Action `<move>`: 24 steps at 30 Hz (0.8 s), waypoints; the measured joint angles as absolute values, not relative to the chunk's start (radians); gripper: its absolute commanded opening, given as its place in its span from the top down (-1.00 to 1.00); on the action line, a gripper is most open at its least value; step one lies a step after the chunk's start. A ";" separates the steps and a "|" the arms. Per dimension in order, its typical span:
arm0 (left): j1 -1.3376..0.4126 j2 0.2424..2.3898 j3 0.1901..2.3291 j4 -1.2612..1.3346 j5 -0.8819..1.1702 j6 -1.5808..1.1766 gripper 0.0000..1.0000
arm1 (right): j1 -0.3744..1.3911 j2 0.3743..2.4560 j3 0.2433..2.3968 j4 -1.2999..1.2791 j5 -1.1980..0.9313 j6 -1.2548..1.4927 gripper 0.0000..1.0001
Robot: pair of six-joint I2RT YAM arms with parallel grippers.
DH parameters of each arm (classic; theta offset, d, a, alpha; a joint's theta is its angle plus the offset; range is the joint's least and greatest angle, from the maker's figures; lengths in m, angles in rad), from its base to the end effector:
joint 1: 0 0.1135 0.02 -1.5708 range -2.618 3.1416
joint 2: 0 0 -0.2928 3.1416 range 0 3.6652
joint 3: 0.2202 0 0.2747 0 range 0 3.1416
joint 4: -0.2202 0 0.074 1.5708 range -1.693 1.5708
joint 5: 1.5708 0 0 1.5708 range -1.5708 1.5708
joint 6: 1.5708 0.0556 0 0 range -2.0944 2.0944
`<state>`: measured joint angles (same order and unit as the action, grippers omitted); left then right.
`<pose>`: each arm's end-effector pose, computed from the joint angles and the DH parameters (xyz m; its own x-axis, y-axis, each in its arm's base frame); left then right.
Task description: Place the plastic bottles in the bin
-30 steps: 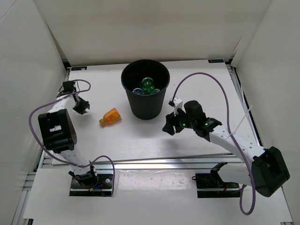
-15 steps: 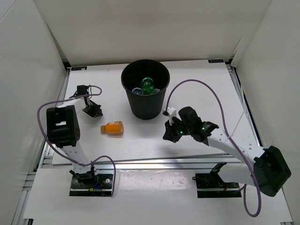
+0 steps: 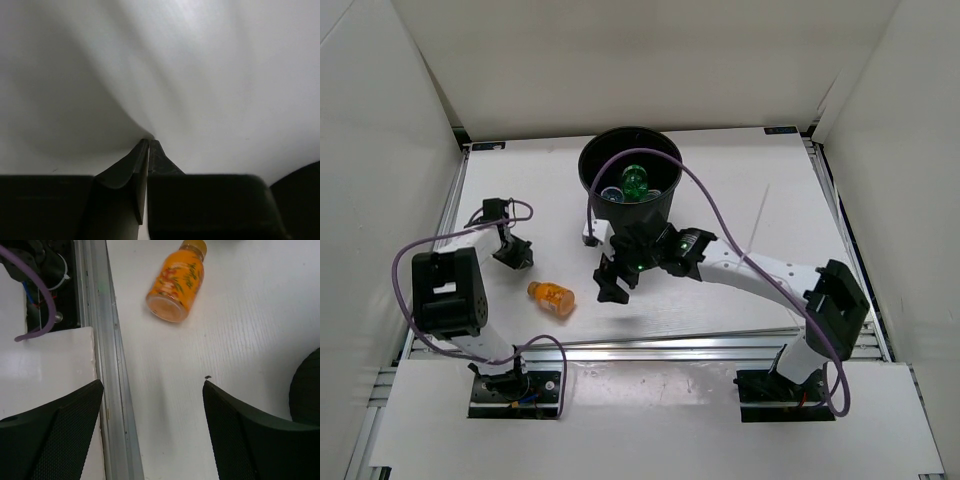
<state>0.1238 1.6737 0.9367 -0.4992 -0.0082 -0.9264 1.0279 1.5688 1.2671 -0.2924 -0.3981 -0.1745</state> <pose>0.3289 0.0414 0.1466 -0.4622 -0.8631 -0.2035 -0.8251 0.5027 -0.2579 0.1866 0.3510 0.3138 -0.1190 -0.5069 -0.8537 -0.9909 0.1149 0.0698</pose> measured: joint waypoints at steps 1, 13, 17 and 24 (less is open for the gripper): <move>0.124 1.650 0.919 -0.517 -0.032 -0.931 0.65 | 1.028 1.592 1.274 -0.286 -0.403 -0.174 -0.69; 0.234 1.253 0.664 -0.665 -0.253 -0.905 -0.83 | 1.025 1.713 1.349 -0.274 -0.477 -0.094 -0.74; 0.234 1.215 0.603 -0.681 -0.248 -0.906 -0.85 | 1.025 1.816 1.446 -0.258 -0.477 -0.033 -0.61; 0.234 1.155 0.546 -0.687 -0.214 -0.943 -0.85 | 1.025 2.005 1.642 -0.245 -0.499 0.090 -0.61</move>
